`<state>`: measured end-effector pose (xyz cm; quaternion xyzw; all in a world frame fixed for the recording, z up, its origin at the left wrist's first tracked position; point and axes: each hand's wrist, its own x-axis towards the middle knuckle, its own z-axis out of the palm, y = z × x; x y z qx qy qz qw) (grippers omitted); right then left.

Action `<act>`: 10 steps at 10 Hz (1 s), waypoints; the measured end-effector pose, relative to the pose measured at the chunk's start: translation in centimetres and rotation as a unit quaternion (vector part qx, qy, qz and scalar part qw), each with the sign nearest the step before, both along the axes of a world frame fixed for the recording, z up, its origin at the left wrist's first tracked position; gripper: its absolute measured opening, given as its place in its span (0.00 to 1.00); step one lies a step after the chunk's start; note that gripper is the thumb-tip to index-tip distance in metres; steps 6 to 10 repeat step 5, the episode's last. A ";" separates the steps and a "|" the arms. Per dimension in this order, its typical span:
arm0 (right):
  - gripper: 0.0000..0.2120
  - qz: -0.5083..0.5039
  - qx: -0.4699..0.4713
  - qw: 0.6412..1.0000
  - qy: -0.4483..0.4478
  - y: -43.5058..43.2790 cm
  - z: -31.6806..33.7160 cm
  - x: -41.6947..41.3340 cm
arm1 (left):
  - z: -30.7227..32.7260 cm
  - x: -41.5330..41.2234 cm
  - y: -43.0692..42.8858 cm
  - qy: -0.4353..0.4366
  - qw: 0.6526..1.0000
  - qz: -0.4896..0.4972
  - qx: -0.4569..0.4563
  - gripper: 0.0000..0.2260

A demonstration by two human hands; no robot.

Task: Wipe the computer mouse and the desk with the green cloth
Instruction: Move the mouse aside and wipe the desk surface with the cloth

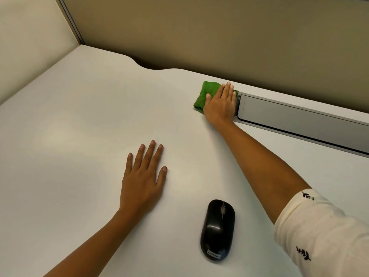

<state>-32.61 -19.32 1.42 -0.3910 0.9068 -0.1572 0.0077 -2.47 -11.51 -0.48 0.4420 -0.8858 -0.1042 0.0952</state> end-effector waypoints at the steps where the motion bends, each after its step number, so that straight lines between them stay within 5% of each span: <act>1: 0.34 0.014 0.003 1.000 0.015 -0.1 -0.2 -0.2 | -0.1 0.0 -0.1 0.006 1.000 0.000 0.000 0.26; 10: 0.35 0.027 0.015 1.000 0.004 0.6 0.1 0.0 | 0.3 -0.1 0.1 0.001 1.000 -0.005 -0.001 0.27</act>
